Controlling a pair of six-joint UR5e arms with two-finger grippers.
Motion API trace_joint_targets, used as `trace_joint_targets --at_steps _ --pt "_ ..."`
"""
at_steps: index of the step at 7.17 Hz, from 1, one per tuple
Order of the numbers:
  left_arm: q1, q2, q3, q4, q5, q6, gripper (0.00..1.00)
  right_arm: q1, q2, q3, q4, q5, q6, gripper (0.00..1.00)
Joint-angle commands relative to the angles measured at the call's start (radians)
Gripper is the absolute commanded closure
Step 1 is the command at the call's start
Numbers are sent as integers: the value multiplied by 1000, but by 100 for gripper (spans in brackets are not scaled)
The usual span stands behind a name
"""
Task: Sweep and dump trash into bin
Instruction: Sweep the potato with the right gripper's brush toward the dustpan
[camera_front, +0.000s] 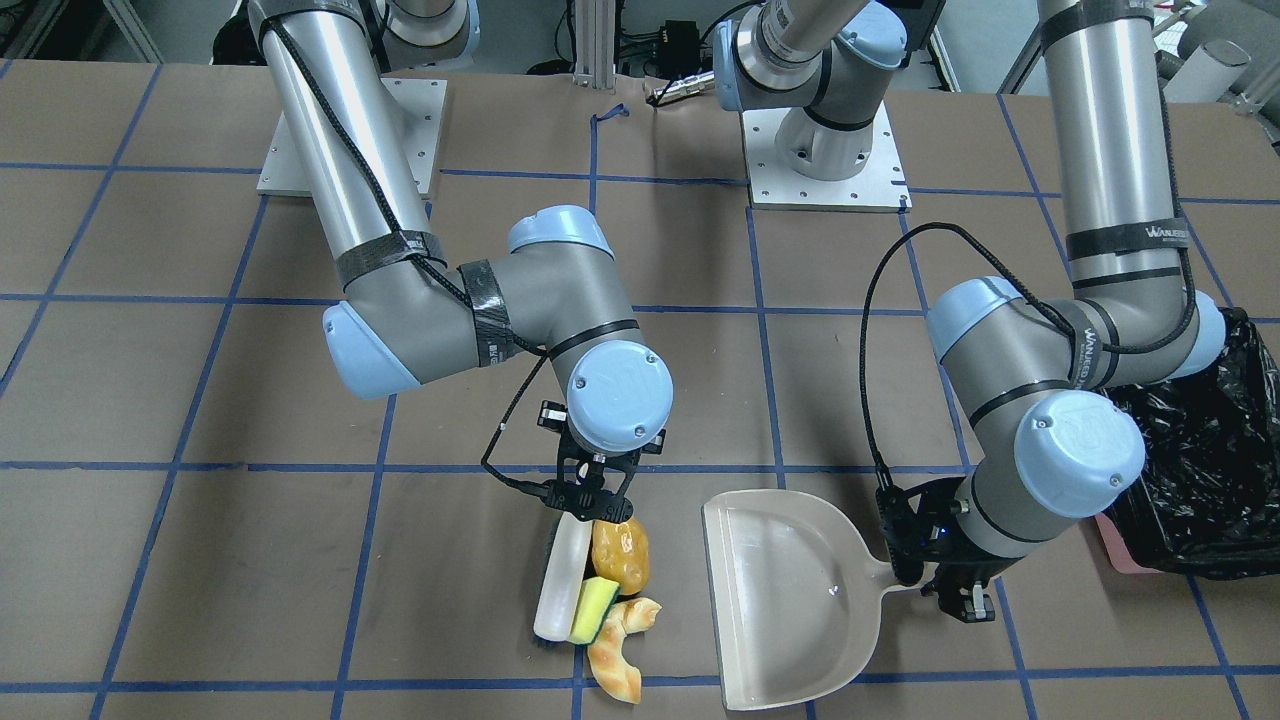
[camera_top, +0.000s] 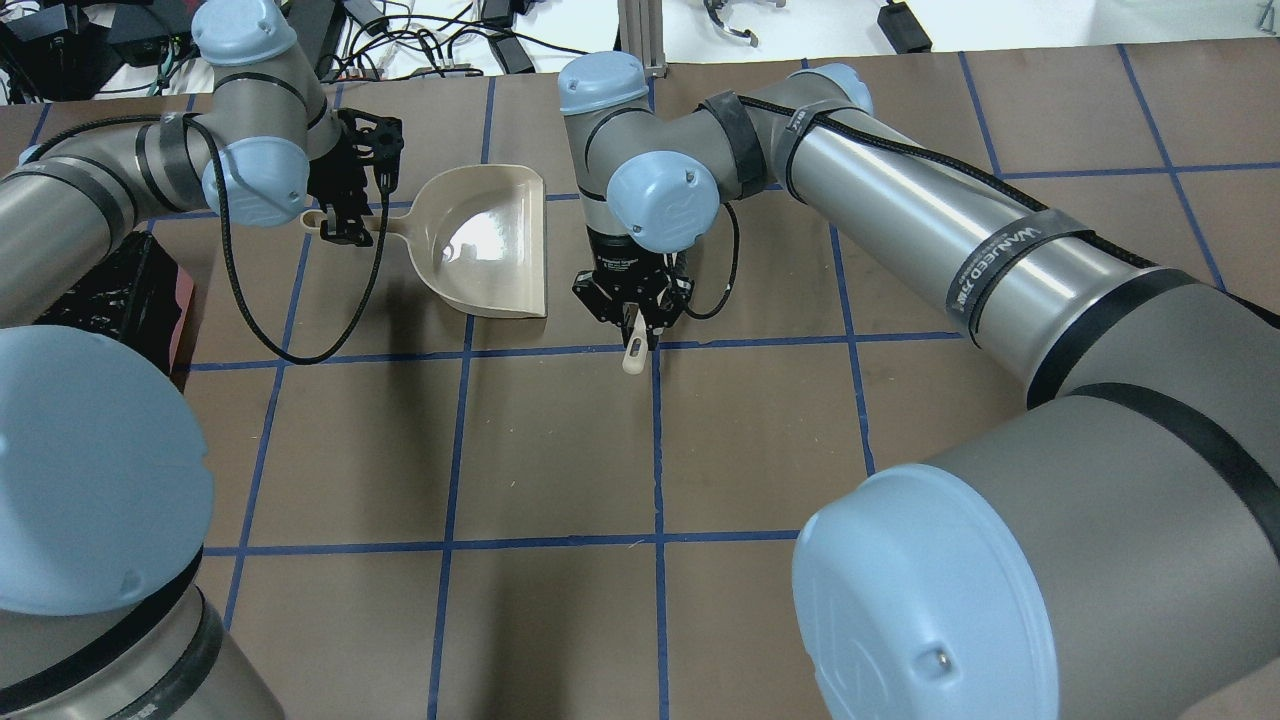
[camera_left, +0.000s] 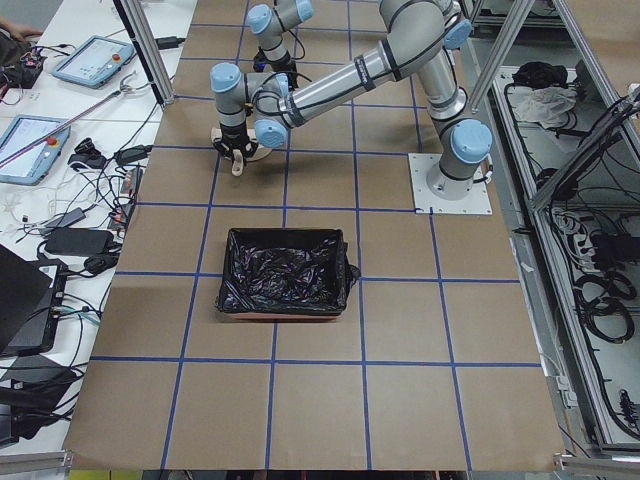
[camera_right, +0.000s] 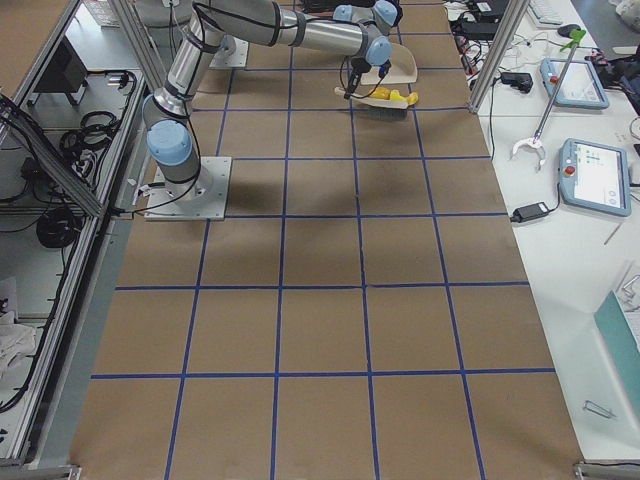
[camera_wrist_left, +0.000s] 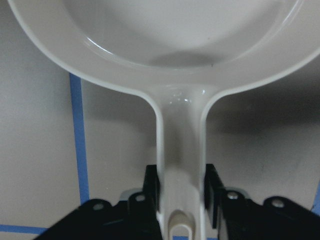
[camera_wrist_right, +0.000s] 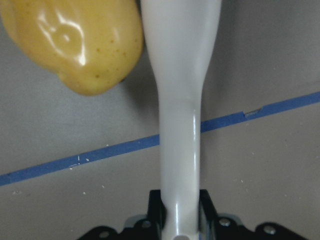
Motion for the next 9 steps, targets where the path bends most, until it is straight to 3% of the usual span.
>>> trace_joint_targets --at_steps 1,9 --pt "0 1 0 2 0 0 100 7 6 -7 -4 10 14 82" --pt "0 4 2 2 9 -8 100 45 69 -89 -37 62 90 82"
